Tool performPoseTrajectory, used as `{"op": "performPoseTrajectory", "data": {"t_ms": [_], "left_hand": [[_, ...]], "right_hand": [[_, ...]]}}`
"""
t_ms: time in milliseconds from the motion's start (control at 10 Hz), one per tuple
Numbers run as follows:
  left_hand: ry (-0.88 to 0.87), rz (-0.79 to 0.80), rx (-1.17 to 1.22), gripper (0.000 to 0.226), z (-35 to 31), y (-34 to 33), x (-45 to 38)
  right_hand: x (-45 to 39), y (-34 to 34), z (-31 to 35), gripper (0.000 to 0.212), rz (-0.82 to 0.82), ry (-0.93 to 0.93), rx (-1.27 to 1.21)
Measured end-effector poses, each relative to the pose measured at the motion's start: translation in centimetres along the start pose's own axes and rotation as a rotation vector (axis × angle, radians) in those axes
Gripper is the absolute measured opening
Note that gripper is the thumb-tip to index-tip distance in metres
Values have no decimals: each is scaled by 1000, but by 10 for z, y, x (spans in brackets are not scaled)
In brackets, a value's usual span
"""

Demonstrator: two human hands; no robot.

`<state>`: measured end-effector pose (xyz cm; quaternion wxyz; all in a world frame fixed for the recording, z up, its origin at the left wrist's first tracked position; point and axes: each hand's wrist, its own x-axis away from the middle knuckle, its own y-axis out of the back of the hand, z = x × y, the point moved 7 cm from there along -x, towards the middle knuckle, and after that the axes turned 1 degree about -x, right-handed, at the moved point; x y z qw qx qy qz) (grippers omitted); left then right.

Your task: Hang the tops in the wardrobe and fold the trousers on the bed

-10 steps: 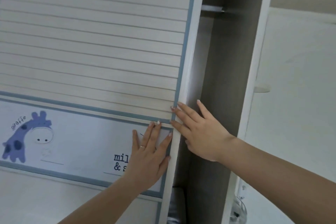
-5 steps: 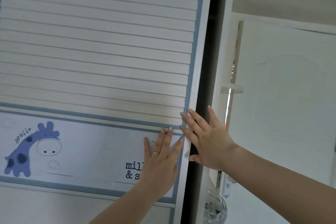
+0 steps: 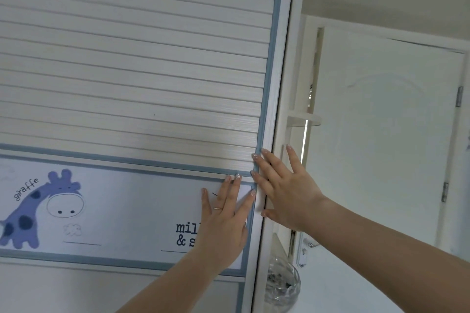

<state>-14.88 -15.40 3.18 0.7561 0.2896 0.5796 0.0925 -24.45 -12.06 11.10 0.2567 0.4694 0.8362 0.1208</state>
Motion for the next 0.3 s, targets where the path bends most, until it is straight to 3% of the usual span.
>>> {"op": "performPoseTrajectory", "data": {"t_ms": [200,300], "left_hand": [[-20,-13,37,73,0,5,1],[-24,-56,109,68,-1,21,4]], "right_hand": [[-1,-1,-1,77,-41,-8,-61],[16,16,-4,55,-214,18,-184]]}}
